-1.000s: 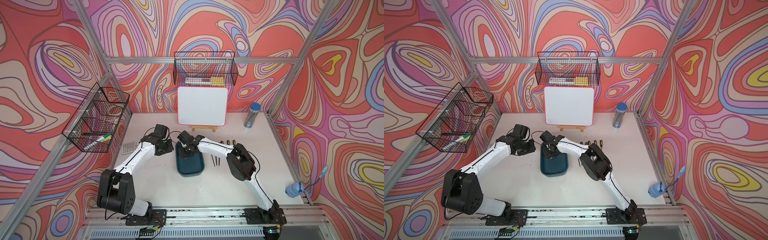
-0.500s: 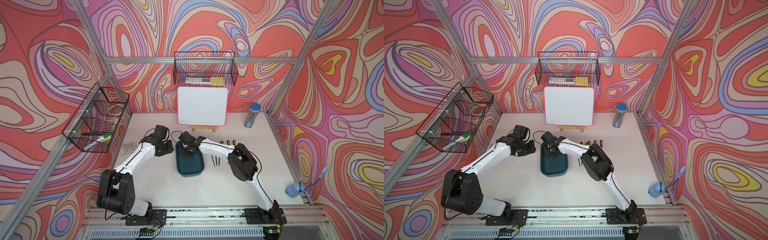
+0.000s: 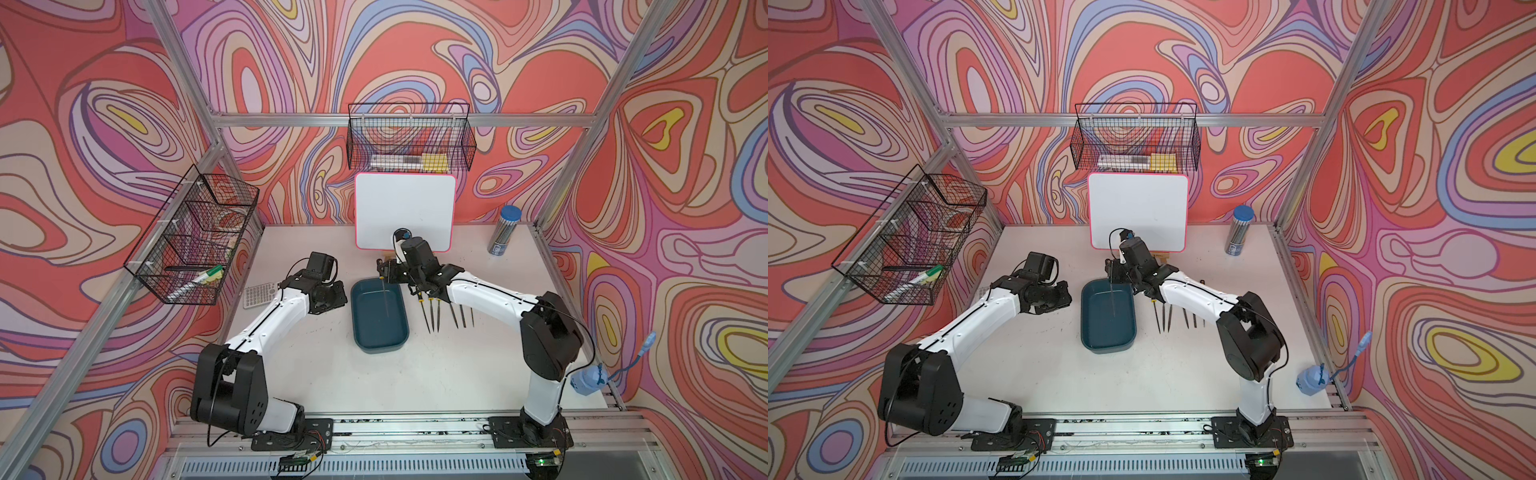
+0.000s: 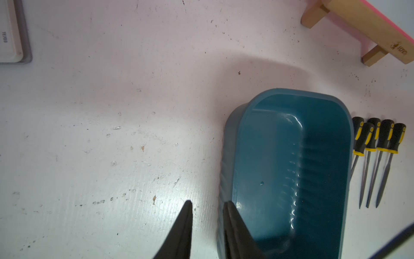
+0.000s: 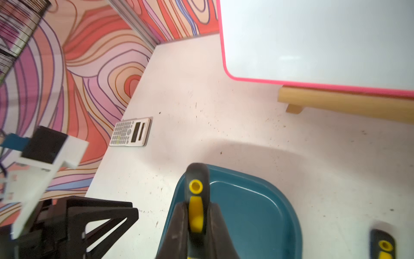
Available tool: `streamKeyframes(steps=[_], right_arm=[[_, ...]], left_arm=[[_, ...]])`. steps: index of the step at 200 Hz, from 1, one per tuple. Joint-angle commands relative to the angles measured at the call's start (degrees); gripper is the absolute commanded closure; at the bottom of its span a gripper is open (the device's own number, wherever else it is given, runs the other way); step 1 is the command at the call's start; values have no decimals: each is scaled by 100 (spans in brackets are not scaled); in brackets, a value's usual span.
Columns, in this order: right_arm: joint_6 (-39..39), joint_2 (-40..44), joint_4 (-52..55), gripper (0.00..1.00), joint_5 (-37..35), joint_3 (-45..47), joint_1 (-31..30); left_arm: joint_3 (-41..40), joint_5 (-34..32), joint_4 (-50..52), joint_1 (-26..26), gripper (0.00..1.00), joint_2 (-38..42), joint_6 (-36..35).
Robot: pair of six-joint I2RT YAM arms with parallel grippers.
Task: Take the file tool out of the storage box
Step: Place the file tool at the center of the board.
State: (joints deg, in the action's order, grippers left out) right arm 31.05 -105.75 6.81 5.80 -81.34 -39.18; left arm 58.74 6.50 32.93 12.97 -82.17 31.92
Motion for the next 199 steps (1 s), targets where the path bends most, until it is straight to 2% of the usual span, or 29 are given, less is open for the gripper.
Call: streamKeyframes(steps=[1,19,53,148,185,199], right_arm=[[-199,296,112,92,-423,307,248],[-311,391,648,92,-792,360,381],[-429,123,1175,92,-1009,425,420],[-371,-870,1165,92,-1117,260,415],[-364,-1043,1193,90,-1148,205,411],[-336,-1057,1183,86,-1164,237,415]], left_arm=[[-67,70,-93,-32,71,-36,-29],[-17,133,-109,-32,71,-93,-43],[106,193,-86,-32,71,-193,-38],[112,114,3,-32,70,-167,-142],[44,86,20,-29,70,-124,-152],[8,68,16,-32,70,-102,-161]])
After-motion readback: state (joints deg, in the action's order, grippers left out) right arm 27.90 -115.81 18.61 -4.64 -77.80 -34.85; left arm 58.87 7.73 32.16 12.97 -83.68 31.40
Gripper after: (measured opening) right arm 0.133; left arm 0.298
